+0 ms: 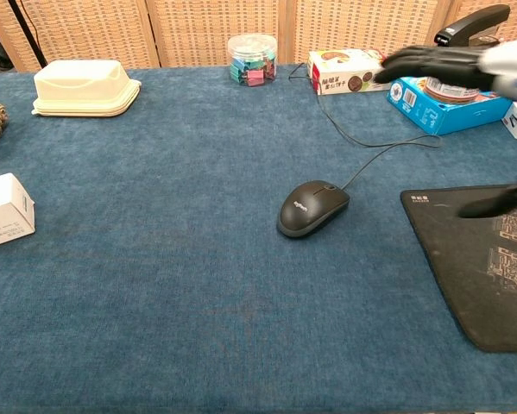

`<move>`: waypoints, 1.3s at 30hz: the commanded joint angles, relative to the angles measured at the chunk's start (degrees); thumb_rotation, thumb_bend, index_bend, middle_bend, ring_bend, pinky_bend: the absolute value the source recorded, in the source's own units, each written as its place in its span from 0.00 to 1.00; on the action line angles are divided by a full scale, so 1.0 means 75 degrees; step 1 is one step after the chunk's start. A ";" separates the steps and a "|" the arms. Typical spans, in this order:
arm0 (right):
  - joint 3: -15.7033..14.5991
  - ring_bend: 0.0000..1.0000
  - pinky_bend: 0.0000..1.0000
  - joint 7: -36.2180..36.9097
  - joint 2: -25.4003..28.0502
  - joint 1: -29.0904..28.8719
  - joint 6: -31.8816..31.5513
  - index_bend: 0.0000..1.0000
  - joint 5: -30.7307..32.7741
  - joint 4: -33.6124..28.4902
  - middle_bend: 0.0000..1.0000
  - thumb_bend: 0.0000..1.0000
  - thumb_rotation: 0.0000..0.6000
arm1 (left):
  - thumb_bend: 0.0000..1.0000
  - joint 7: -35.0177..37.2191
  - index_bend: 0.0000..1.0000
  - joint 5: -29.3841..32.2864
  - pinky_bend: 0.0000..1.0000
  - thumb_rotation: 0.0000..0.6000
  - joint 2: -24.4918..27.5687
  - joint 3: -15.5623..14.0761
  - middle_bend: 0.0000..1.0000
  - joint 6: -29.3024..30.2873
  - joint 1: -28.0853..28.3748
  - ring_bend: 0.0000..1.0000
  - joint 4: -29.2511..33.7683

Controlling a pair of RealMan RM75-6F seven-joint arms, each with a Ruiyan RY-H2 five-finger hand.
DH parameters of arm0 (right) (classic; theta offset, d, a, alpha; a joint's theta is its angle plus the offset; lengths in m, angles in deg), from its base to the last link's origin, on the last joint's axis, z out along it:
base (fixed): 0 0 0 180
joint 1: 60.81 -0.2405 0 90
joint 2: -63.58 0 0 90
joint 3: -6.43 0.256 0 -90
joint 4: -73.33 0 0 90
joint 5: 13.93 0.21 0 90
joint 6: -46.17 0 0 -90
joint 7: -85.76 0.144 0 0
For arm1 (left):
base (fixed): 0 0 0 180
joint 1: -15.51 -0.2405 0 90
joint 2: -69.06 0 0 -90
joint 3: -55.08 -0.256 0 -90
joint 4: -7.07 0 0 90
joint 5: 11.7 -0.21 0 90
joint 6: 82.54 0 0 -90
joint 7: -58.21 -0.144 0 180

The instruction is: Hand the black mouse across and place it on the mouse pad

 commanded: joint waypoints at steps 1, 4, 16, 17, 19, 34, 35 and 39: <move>0.0420 0.00 0.09 -0.0398 -0.0830 -0.0893 0.0930 0.08 0.0317 0.0227 0.01 0.00 1.00 | 0.09 0.0539 0.00 -0.0161 0.00 1.00 0.0277 0.0031 0.00 -0.0133 -0.0130 0.00 -0.0071; 0.0605 0.00 0.10 -0.0635 -0.1323 -0.1293 0.1312 0.09 0.0679 0.0615 0.01 0.00 1.00 | 0.09 0.0844 0.00 -0.0199 0.00 1.00 0.0399 0.0067 0.00 -0.0182 -0.0198 0.00 -0.0096; 0.1087 0.00 0.13 -0.2706 -0.2920 -0.2416 0.2313 0.10 0.3443 0.1691 0.06 0.00 1.00 | 0.09 0.1419 0.00 -0.0427 0.00 1.00 0.0570 0.0151 0.00 -0.0249 -0.0403 0.00 -0.0215; 0.1077 0.00 0.14 -0.2846 -0.2978 -0.2480 0.2331 0.11 0.3624 0.1753 0.06 0.00 1.00 | 0.09 0.1447 0.00 -0.0430 0.00 1.00 0.0579 0.0160 0.00 -0.0269 -0.0408 0.00 -0.0220; 0.1031 0.00 0.15 -0.3110 -0.3042 -0.2599 0.2347 0.12 0.3914 0.1855 0.07 0.00 1.00 | 0.09 0.1535 0.00 -0.0421 0.00 1.00 0.0599 0.0194 0.00 -0.0278 -0.0428 0.00 -0.0233; 0.0540 0.04 0.22 -0.4057 -0.2785 -0.3029 0.2113 0.16 0.5012 0.1824 0.13 0.06 1.00 | 0.09 0.1973 0.00 -0.0341 0.00 1.00 0.0697 0.0387 0.00 -0.0436 -0.0510 0.00 -0.0365; 0.0513 0.05 0.24 -0.4084 -0.2817 -0.3085 0.2100 0.17 0.5070 0.1873 0.14 0.07 1.00 | 0.09 0.1967 0.00 -0.0361 0.00 1.00 0.0695 0.0390 0.00 -0.0438 -0.0518 0.00 -0.0361; 0.0446 0.09 0.29 -0.4131 -0.2934 -0.3253 0.2097 0.21 0.5250 0.2086 0.18 0.12 1.00 | 0.09 0.2043 0.00 -0.0396 0.00 1.00 0.0722 0.0393 0.00 -0.0507 -0.0532 0.00 -0.0393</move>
